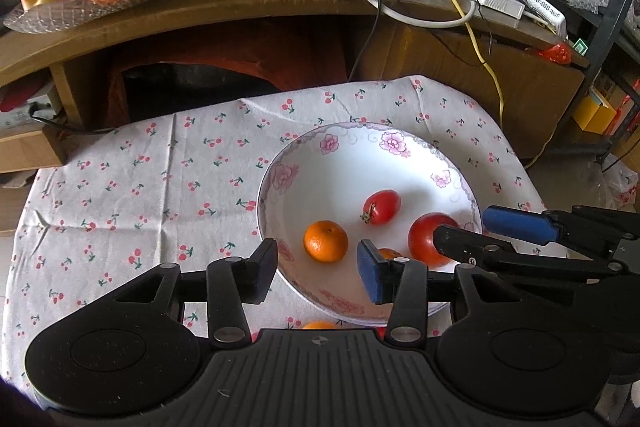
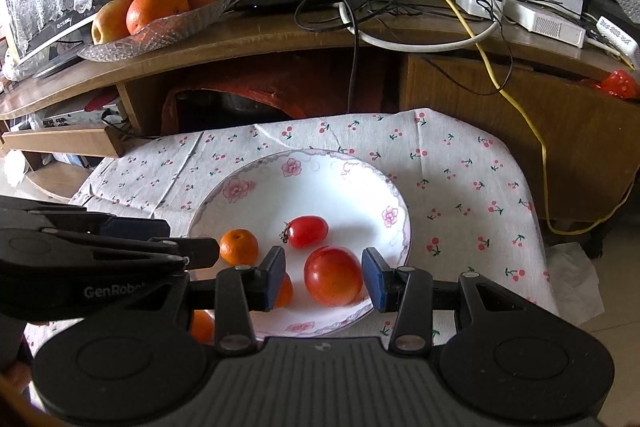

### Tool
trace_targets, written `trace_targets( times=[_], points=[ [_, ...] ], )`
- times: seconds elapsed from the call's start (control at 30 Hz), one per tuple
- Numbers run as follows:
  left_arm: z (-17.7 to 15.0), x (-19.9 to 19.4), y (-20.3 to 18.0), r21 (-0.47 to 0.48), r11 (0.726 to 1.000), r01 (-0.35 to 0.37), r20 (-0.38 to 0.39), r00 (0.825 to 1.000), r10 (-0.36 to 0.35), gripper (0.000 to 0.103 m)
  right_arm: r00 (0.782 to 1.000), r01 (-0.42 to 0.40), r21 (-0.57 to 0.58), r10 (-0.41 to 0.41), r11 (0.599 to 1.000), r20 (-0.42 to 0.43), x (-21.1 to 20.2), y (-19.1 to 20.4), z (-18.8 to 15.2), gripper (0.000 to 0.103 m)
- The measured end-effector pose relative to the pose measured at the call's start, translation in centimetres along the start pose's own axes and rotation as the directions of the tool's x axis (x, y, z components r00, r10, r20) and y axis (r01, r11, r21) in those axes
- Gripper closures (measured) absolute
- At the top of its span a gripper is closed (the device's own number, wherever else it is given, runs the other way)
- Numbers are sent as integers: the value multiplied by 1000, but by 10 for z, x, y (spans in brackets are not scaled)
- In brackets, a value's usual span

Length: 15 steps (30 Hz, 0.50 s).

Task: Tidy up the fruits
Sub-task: 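Carry the tangerine and large tomato into the white bowl and release both, then withdraw both open tools from the bowl toward the remaining fruit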

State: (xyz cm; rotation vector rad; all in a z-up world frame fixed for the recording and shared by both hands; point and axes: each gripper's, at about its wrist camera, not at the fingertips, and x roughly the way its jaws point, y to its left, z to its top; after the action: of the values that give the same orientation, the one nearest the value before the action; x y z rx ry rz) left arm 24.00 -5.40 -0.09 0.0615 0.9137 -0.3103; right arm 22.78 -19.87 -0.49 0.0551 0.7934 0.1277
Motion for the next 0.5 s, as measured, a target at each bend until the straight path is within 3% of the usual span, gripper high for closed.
trace_targets(
  times=[0.5],
  points=[
    [-17, -23, 7, 10, 1000, 0, -4, 1000, 0, 50, 999, -22, -23, 21, 999, -37, -19, 16, -17, 60]
  ],
)
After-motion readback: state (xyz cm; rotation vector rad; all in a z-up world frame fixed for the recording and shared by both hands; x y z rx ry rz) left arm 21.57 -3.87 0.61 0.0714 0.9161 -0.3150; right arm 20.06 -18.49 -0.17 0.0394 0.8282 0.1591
